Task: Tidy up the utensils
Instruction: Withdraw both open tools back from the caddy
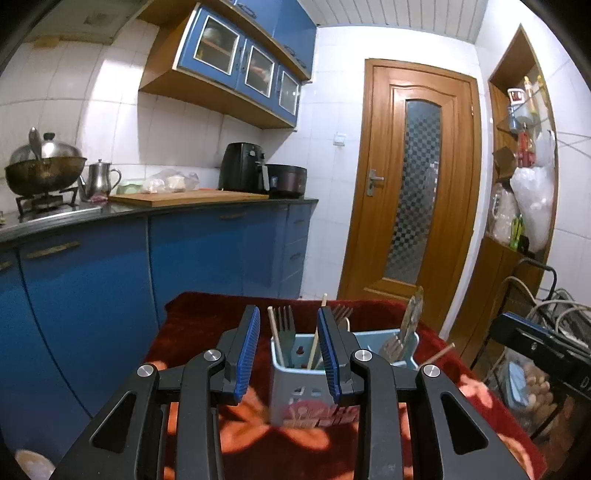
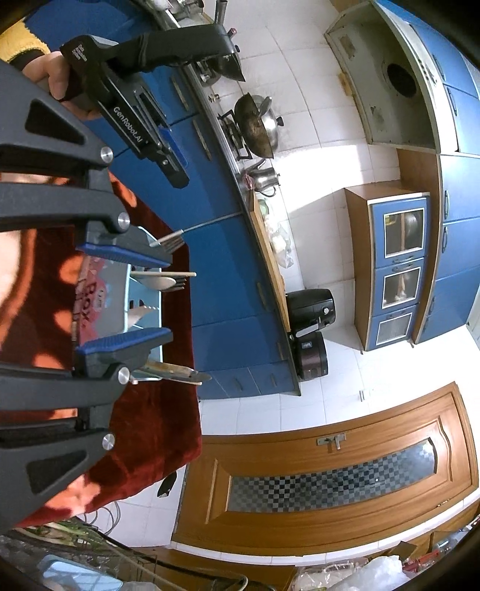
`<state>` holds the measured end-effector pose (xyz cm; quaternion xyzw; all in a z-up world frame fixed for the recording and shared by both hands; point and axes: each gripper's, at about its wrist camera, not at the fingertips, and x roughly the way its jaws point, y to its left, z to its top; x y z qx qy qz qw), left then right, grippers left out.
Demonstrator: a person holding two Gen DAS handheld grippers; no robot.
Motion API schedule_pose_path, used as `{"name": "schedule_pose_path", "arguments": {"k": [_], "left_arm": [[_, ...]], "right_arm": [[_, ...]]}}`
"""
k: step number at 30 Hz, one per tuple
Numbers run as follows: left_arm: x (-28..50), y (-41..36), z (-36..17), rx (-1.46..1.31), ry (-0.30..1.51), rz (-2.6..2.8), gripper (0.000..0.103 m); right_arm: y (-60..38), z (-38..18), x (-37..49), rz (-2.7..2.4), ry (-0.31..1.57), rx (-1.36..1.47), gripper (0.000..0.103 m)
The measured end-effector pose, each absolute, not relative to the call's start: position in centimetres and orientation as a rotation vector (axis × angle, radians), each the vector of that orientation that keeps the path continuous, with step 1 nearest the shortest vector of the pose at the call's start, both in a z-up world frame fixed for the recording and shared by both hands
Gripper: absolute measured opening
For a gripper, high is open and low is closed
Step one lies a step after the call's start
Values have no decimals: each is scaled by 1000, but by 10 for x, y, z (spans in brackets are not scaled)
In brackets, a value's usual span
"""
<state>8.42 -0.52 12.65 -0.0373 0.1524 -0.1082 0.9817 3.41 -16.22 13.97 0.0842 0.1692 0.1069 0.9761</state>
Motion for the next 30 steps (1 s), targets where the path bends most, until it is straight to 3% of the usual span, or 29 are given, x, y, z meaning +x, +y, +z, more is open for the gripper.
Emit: {"name": "schedule_pose_path", "arguments": {"k": [6, 17, 20, 29, 30], "left_arm": [[59, 1, 124, -65, 356, -229, 35], [18, 8, 98, -9, 432, -220, 73], [10, 8, 87, 11, 441, -206, 78], [3, 5, 51, 18, 460, -199, 78], [3, 5, 48, 21, 455, -194, 78]], "right_arm": [[-158, 136, 8, 220, 358, 174, 40], [-158, 104, -27, 172, 407, 188, 58], [-158, 90, -31, 154, 428, 186, 65], [-155, 49, -38, 94, 472, 151, 81], [-155, 44, -38, 86, 475, 148, 88]]}}
